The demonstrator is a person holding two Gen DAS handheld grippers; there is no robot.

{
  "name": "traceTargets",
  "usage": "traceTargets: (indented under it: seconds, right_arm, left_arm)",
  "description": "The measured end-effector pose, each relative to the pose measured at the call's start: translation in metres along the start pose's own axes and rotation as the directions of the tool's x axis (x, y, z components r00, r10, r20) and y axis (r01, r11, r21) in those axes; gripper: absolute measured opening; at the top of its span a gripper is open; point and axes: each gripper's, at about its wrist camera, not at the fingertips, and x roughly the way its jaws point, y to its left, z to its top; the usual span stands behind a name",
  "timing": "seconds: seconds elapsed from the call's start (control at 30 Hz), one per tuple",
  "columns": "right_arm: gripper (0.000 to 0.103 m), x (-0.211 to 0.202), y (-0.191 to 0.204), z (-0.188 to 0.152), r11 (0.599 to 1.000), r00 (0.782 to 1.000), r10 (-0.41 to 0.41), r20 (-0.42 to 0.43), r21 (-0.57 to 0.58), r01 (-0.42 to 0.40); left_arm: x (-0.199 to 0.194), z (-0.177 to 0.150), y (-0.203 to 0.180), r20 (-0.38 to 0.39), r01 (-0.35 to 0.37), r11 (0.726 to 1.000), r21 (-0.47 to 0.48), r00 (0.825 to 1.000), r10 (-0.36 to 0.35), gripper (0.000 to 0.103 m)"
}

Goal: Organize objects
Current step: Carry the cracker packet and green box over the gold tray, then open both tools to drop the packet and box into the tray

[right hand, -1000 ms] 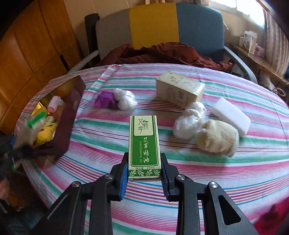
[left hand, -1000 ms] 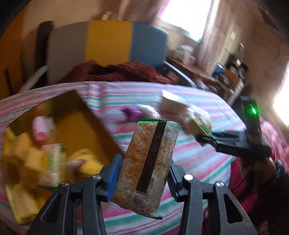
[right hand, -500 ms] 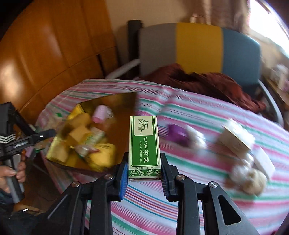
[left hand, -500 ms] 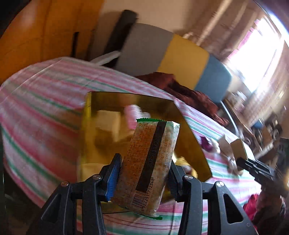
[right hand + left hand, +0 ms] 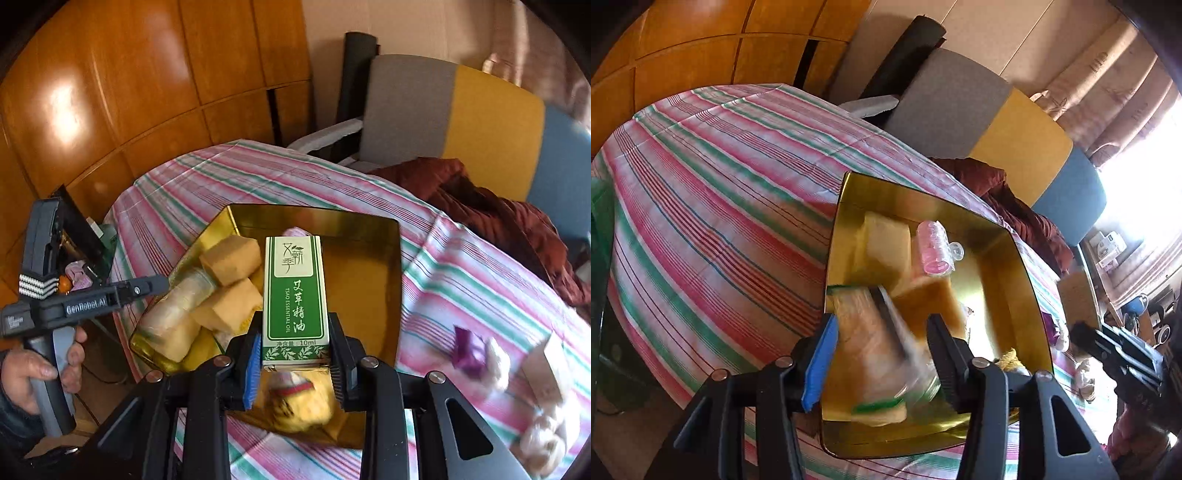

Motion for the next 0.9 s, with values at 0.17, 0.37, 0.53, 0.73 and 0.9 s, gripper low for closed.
traceTargets:
  seconds: [0.17,0.37,0.53,0.73,0.9]
  right_arm:
    - [0.031,0.027,0.012,0.021,0.998,0.999,0.025,-0.037,-0.052,-0.027]
    - [0.035,0.067,0.027,0.050,0.994,0.998,0.018,-0.057,-0.106,-0.024]
    - [0.074,0.084,0.013,0.053,1.000,0.998,-0.011,-0.065,-0.026,0.009]
    - [0.074,0.073,0.010,0.026,1.000,0.997,-0.017,-0.075,-0.006,0.017]
    - [0.080,0.078,0.018,0.022,0.998,0.995,0.060,-0.084,-0.006,-0.060]
  left_arm:
    - [0.003,-0.004,0.001,-0.006,-0.021,1.000,0.006,1.000,0.021,0.052]
    - [-0.001,-0.009,-0.005,0.002,-0.029,0.998,0.048,1.000,0.029,0.052]
    - [-0.006,-0.014,-0.007,0.001,-0.030,0.997,0.074,1.000,0.030,0.052]
    - [-0.003,-0.020,-0.010,-0.014,-0.020,0.997,0.073,1.000,0.021,0.052]
    - [-0.009,-0.023,-0.017,-0.002,0.001,0.995,0.096,1.000,-0.001,0.052]
